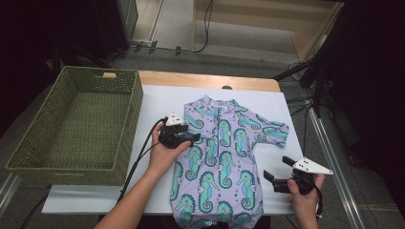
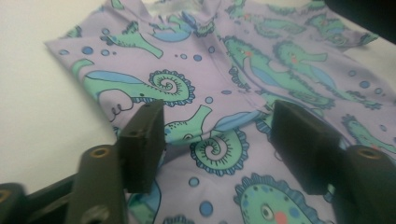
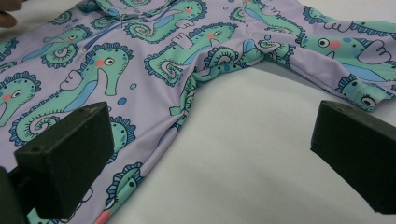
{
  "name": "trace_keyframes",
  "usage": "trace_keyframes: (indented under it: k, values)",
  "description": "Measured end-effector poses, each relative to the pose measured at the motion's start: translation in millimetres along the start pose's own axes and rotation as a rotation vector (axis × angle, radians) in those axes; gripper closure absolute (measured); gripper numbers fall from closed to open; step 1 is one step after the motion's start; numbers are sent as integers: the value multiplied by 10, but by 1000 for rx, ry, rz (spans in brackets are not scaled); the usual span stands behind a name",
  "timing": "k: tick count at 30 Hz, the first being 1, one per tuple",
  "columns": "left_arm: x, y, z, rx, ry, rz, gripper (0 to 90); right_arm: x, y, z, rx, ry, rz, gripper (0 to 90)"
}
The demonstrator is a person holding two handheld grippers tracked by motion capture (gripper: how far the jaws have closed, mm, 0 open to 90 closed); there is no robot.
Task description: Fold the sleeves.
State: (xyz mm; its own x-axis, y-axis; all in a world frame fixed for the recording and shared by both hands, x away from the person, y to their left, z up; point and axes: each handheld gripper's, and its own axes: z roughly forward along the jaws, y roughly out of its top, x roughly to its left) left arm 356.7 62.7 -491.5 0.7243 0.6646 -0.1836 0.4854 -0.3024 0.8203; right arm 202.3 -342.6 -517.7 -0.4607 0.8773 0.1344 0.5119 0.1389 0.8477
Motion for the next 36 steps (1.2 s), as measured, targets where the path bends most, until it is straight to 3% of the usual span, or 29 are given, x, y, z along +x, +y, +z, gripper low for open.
trace_keyframes:
  k: [4,10,21,27,36]
  values:
    - [-37,-53,-194,-45,0,1,155,-1,1,0,1,-3,2,0]
    - [-97,-163,-487,-109,-66,22,0,0,1,5,3,-6,-4,0]
    - [-273,-382,-837,-141,-61,57,0,5,2,3,6,-13,-3,0]
    - [-334,-493,-958,-151,-77,48,0,6,2,5,9,-15,-1,0]
    - [-383,-656,-1047,-138,-69,73,0,3,4,6,9,-18,1,0]
